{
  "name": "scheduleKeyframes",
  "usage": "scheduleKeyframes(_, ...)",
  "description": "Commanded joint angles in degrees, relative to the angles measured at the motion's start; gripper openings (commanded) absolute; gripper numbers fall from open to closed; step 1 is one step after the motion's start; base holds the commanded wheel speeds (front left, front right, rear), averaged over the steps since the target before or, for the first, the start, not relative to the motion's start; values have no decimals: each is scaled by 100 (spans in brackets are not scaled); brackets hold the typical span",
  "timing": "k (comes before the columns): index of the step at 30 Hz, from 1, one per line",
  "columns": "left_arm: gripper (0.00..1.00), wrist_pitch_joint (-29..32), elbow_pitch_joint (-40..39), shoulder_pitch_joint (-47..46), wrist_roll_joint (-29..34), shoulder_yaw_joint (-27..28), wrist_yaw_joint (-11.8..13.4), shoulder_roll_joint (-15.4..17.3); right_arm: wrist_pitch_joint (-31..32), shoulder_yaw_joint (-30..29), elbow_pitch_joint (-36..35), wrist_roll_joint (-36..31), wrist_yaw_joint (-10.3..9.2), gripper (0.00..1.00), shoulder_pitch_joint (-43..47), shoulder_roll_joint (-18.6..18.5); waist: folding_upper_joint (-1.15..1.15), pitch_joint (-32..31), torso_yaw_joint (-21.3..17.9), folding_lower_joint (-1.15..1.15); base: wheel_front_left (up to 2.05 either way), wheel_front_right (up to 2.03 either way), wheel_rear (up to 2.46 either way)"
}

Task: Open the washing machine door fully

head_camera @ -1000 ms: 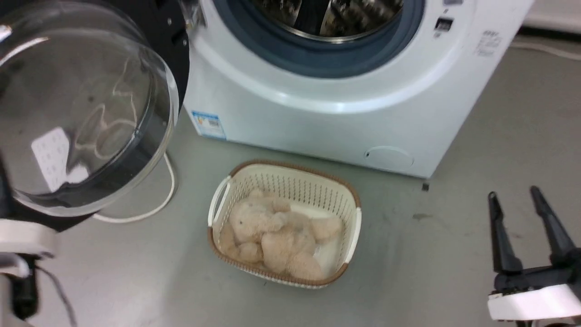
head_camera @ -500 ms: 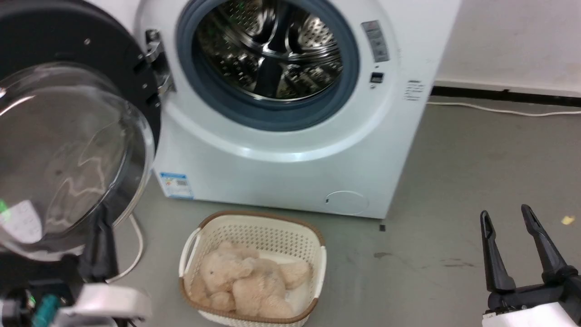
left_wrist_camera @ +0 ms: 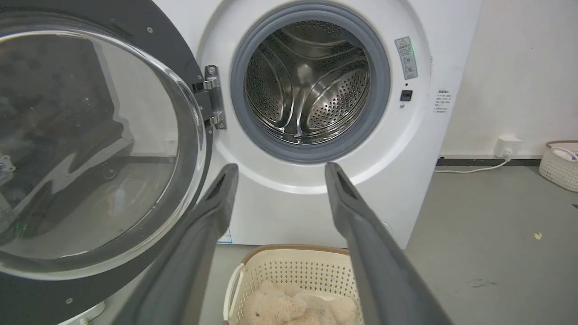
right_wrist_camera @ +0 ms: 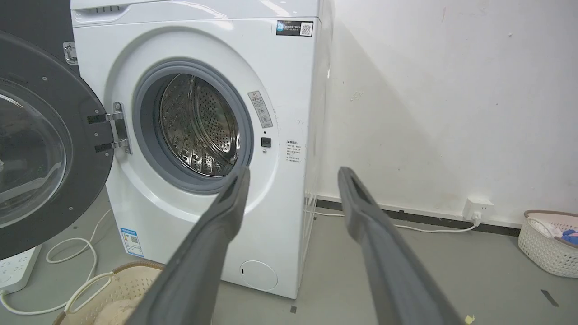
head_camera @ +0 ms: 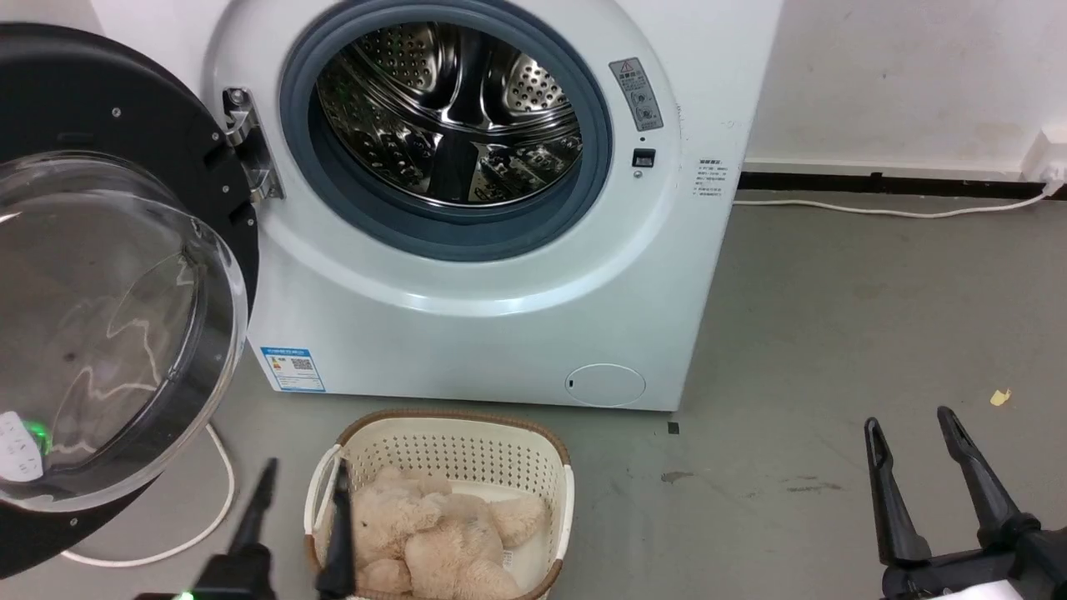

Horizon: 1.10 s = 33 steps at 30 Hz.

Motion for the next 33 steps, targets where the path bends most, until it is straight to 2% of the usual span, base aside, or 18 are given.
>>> scheduleKeyframes(1, 100, -44, 47, 86, 69, -57, 31, -18, -25, 0, 13, 40, -5, 100, 64, 21, 0, -7, -3, 0, 0, 0, 0)
scheduleKeyframes(13, 100, -105, 373, 29, 254, -204, 144, -59, -25, 49, 144, 100, -5, 100, 66, 21, 0, -57, -1, 0, 0, 0, 0)
scheduleKeyframes(26, 100, -119, 319, -5, 268, -244, 173, -48, -25, 84, 206, 100, -5, 100, 80, 21, 0, -87, -21, 0, 0, 0, 0)
scheduleKeyframes(27, 0, -88, 302, 18, 241, -236, 142, -37, 4, 89, 227, 99, 0, 0, -1, 1, 0, -84, -18, 0, 0, 0, 0)
scheduleKeyframes(33, 0, -59, 310, 8, 250, -219, 131, -43, 25, 94, 232, 93, 0, 0, -12, 0, 0, -80, -21, 1, 0, 0, 0)
